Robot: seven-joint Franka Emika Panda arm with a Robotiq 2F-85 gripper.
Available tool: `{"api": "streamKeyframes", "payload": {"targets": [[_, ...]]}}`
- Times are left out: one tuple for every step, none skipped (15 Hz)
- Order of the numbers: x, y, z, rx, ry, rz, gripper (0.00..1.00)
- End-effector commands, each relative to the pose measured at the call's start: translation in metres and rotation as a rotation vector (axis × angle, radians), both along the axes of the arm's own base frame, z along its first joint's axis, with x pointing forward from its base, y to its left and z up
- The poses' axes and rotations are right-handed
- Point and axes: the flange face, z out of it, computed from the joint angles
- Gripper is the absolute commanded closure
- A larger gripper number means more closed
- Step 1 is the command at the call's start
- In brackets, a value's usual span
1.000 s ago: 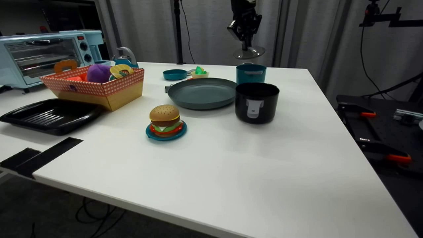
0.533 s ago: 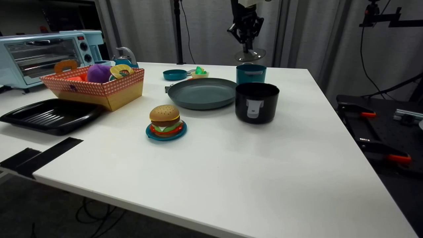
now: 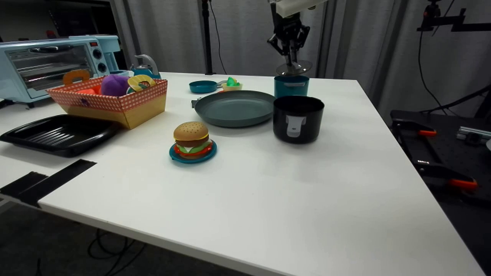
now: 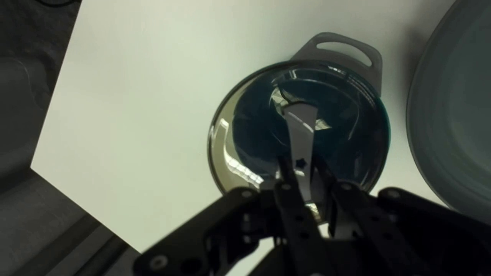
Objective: Transfer the lid from the black pot to the blue pot
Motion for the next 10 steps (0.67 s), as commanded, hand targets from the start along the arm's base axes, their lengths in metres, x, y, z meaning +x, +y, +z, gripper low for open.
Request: {"api": "streamKeyframes", "payload": {"targets": [[0.004,0.002,-0.005,-0.014,0.018,-0.006,0.58],[0.004,0.004,-0.006,-0.012,0.023,0.000,0.51],[0.005,0.006,-0.008,-0.012,0.028,0.007,0.44],[0.006,0.008,-0.010,-0.013,0.031,0.015,0.37],[0.006,0.011,-0.012,-0.014,0.033,0.020,0.28],[0.007,0.013,-0.013,-0.013,0.035,0.024,0.21],[0.007,0.015,-0.014,-0.013,0.038,0.029,0.13],[0.007,0.017,-0.015,-0.012,0.041,0.035,0.06],[0.007,0.019,-0.015,-0.012,0.042,0.041,0.01],[0.007,0.022,-0.013,-0.010,0.042,0.049,0.00]]}}
